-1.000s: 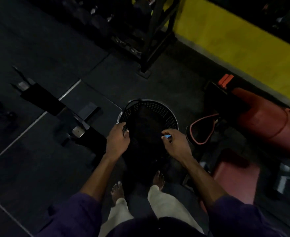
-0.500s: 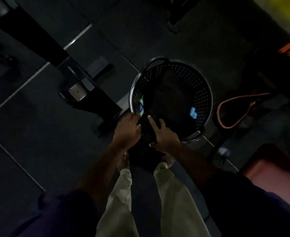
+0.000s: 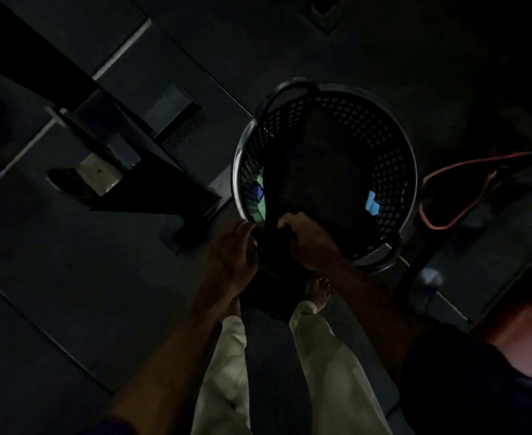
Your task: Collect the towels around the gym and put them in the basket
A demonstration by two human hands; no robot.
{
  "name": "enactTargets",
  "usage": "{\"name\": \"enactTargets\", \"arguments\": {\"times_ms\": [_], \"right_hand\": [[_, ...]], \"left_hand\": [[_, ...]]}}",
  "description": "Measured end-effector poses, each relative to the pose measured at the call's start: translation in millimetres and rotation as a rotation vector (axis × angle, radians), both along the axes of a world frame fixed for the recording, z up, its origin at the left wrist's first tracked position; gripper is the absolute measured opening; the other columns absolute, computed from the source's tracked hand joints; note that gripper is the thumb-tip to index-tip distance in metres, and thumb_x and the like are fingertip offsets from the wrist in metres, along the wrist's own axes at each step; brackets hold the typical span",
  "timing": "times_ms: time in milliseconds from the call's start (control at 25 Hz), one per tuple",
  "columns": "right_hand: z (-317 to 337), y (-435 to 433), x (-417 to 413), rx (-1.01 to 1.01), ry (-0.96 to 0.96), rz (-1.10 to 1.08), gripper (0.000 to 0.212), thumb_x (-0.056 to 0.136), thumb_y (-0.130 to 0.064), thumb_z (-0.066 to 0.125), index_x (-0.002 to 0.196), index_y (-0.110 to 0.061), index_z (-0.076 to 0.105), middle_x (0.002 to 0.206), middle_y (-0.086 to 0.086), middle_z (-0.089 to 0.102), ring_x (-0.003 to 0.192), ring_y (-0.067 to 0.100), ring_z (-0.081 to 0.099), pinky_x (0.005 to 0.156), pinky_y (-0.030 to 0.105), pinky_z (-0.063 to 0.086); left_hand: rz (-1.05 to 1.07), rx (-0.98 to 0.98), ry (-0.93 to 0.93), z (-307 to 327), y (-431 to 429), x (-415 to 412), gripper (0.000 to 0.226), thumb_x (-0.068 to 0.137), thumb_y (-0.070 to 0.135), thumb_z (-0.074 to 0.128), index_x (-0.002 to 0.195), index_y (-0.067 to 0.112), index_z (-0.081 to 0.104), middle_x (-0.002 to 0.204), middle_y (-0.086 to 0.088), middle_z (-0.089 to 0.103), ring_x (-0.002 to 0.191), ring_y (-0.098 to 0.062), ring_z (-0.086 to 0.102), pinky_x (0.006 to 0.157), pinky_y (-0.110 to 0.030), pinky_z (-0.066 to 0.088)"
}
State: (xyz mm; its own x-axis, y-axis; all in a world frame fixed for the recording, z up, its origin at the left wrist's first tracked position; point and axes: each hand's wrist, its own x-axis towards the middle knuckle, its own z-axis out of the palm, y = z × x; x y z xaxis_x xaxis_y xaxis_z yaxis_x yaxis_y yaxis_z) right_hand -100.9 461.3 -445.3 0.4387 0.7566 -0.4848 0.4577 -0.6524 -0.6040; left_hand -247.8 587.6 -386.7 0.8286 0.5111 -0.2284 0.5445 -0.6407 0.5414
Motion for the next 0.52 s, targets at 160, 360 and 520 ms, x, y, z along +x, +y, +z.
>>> {"name": "enactTargets", "arguments": {"times_ms": [160, 360, 520], "right_hand": [[-16.4, -0.2, 20.8, -0.230, -0.420, -0.103, 0.027, 0.084, -0.016, 0.070, 0.109, -0.023, 0.062, 0.145, 0.016, 0.044, 0.139, 0.043, 0.037, 0.108, 0.070, 0.033], [-85.0, 22.1, 27.6, -0.444, -0.309, -0.083, 0.030, 0.101, -0.026, 0.052, 0.130, -0.030, 0.054, 0.167, 0.018, 0.009, 0.153, 0.045, 0.000, 0.110, 0.078, 0.020], [-133.7, 18.7, 19.3, -0.510, -0.318, -0.048, 0.039, 0.104, -0.030, 0.047, 0.143, -0.033, 0.050, 0.167, 0.018, 0.007, 0.153, 0.046, 0.001, 0.111, 0.076, 0.025]], "left_hand": [[-0.127, 0.072, -0.022, -11.0, -7.4, 27.7, 0.038, 0.074, -0.001, 0.076, 0.111, -0.008, 0.070, 0.113, -0.027, 0.070, 0.103, -0.044, 0.069, 0.087, -0.052, 0.057], [-0.225, 0.169, -0.024, -39.1, -8.1, 41.4, 0.040, 0.075, 0.005, 0.074, 0.113, -0.004, 0.069, 0.114, -0.024, 0.069, 0.105, -0.041, 0.067, 0.089, -0.049, 0.054], [-0.166, 0.136, 0.019, -55.1, -1.3, 42.4, 0.038, 0.079, 0.004, 0.068, 0.116, -0.002, 0.067, 0.117, -0.020, 0.069, 0.109, -0.039, 0.065, 0.093, -0.049, 0.051]]}}
